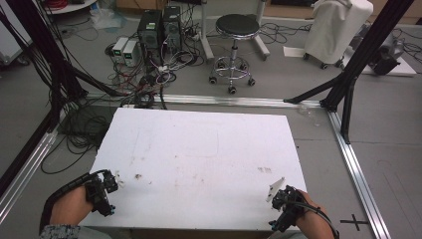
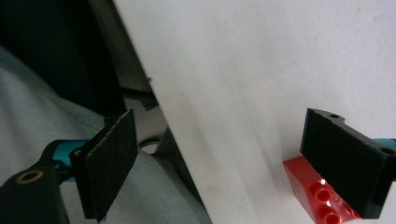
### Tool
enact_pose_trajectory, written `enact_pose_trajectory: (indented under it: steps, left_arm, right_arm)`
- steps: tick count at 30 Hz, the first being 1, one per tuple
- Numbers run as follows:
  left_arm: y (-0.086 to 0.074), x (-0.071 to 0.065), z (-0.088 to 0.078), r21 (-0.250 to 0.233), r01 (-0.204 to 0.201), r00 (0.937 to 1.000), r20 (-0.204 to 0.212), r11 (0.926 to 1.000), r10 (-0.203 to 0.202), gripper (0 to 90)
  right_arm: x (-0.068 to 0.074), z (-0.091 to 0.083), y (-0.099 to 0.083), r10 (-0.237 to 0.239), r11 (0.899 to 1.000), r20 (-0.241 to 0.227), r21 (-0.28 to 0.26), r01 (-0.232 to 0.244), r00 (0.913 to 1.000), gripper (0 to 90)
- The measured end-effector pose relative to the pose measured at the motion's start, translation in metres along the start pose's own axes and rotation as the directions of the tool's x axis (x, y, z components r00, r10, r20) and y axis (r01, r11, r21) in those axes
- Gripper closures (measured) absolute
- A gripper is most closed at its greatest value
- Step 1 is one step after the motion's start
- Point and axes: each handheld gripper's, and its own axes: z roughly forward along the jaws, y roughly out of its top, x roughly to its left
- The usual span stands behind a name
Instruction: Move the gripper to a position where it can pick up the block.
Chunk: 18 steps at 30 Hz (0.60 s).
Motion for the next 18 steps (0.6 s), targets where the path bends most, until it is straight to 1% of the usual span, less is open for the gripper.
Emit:
enact_pose_trajectory:
  steps: [3, 7, 9, 11, 18]
  left_arm:
    - [0.000, 0.000, 0.000, 0.001, 0.001, 1.0000, -0.003, 1.0000, -0.001, 20.7]
    - [0.000, 0.001, 0.000, 0.001, 0.000, 1.0000, -0.002, 1.0000, 0.000, 20.7]
    - [-0.001, 0.001, -0.001, 0.000, 0.004, 1.0000, -0.001, 1.0000, -0.004, 20.7]
    - [-0.001, 0.001, -0.001, -0.001, 0.006, 1.0000, -0.001, 1.0000, -0.006, 20.7]
    - [-0.001, 0.001, -0.001, 0.000, 0.006, 1.0000, -0.003, 1.0000, -0.006, 20.6]
  right_arm:
    - [0.002, -0.004, -0.001, -0.052, 0.998, -0.023, -0.020, 0.052, 0.9984, 10.8]
    - [0.003, -0.006, -0.003, -0.112, 0.994, -0.031, -0.002, 0.112, 0.9932, 10.8]
    - [0.004, -0.007, -0.004, -0.130, 0.992, -0.043, 0.001, 0.130, 0.9906, 10.8]
    - [0.003, -0.007, -0.006, -0.144, 0.989, -0.045, 0.009, 0.144, 0.9886, 10.7]
    - [-0.005, -0.010, -0.012, -0.164, 0.986, -0.050, 0.009, 0.165, 0.9852, 10.7]
